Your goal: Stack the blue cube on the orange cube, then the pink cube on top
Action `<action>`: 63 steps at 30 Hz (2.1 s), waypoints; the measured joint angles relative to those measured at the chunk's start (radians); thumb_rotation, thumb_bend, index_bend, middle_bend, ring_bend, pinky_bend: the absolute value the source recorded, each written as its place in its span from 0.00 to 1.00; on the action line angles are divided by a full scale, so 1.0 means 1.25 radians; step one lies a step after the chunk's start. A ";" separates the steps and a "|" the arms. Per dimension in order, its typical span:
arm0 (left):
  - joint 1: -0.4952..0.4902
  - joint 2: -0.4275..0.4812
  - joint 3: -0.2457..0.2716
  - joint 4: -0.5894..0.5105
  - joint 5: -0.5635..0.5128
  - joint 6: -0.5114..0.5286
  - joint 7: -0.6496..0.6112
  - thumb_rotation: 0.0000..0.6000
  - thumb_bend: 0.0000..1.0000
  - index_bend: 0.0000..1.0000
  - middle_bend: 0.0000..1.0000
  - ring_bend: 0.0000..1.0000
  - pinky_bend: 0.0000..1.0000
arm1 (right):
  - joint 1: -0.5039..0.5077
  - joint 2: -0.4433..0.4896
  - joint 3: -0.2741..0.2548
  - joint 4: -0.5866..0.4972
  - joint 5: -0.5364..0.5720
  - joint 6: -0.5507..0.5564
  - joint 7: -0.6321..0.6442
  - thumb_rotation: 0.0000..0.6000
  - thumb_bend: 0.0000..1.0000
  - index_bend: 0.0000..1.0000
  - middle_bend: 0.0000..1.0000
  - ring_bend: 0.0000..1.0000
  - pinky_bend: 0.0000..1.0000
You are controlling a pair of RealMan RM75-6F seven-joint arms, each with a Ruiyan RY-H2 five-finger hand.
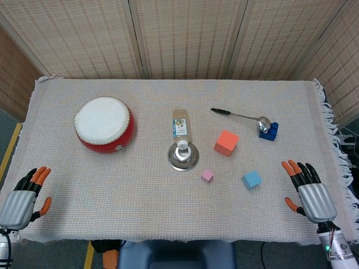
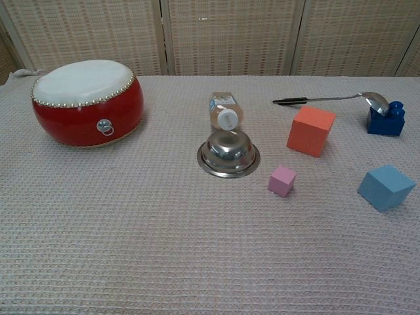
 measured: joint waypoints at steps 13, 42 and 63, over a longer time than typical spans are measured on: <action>-0.016 0.007 0.001 -0.002 -0.016 -0.040 -0.010 1.00 0.45 0.00 0.02 0.00 0.16 | 0.057 -0.019 0.003 0.006 0.000 -0.092 -0.083 1.00 0.17 0.00 0.00 0.00 0.00; -0.023 0.015 0.000 0.006 -0.035 -0.064 -0.024 1.00 0.46 0.00 0.02 0.00 0.17 | 0.226 -0.166 0.036 0.136 0.114 -0.319 -0.214 1.00 0.17 0.34 0.00 0.00 0.00; -0.023 0.024 0.005 -0.003 -0.031 -0.065 -0.035 1.00 0.46 0.00 0.03 0.00 0.17 | 0.235 -0.103 0.079 0.027 0.155 -0.257 -0.174 1.00 0.19 0.50 0.00 0.00 0.00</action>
